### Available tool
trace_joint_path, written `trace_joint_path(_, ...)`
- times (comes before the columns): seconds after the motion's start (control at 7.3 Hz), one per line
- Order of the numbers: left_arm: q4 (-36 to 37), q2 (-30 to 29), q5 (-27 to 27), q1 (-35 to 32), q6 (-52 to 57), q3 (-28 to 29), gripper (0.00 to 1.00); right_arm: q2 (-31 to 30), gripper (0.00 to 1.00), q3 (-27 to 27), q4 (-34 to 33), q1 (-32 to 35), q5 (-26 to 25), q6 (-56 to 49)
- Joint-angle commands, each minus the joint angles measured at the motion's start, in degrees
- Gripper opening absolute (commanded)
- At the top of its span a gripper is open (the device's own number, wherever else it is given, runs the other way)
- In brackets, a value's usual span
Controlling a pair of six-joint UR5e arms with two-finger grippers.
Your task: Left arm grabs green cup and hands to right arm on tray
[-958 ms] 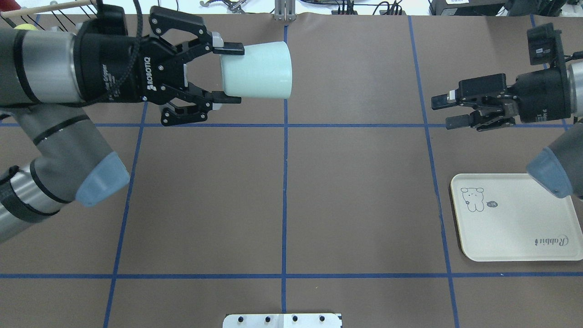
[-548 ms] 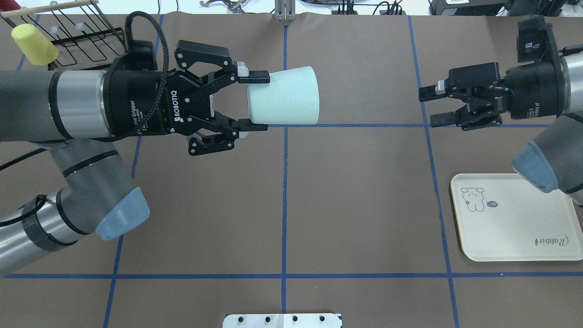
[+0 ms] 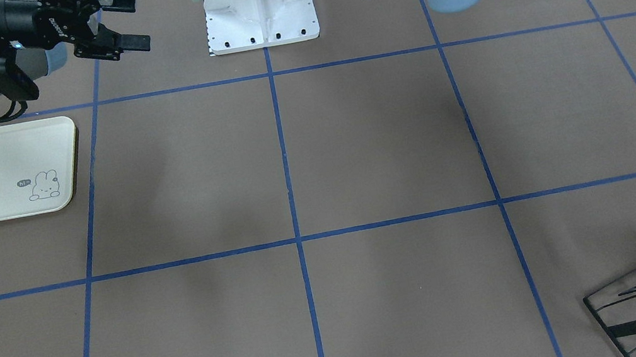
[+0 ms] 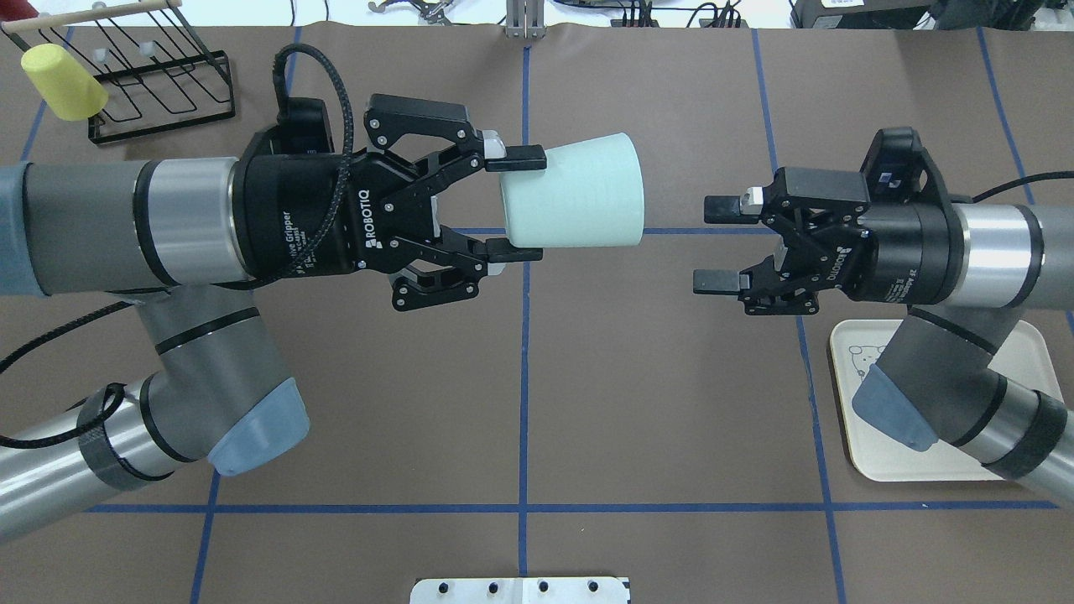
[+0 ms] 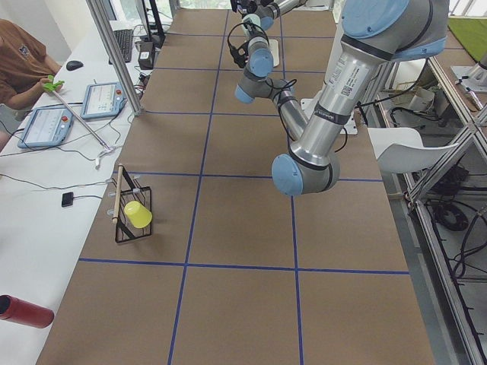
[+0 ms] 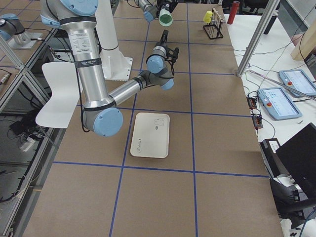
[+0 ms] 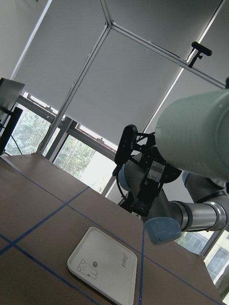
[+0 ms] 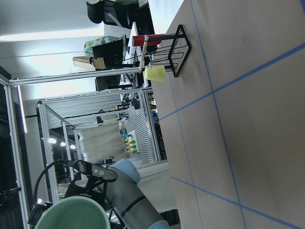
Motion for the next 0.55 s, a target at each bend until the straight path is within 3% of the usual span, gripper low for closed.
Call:
trace_joint_path(0.0,0.25,-1.36,2.38,1.99,0.06,0.42,0.0,0.15,0.96,-0.05,3.75,-3.74,-4.72,0.4)
trace_joint_path(0.41,0.95,-3.21,3.54,3.83,0.15,1.65,0.0,1.37,0.94,0.04,4.03,-4.36,-6.14,0.49)
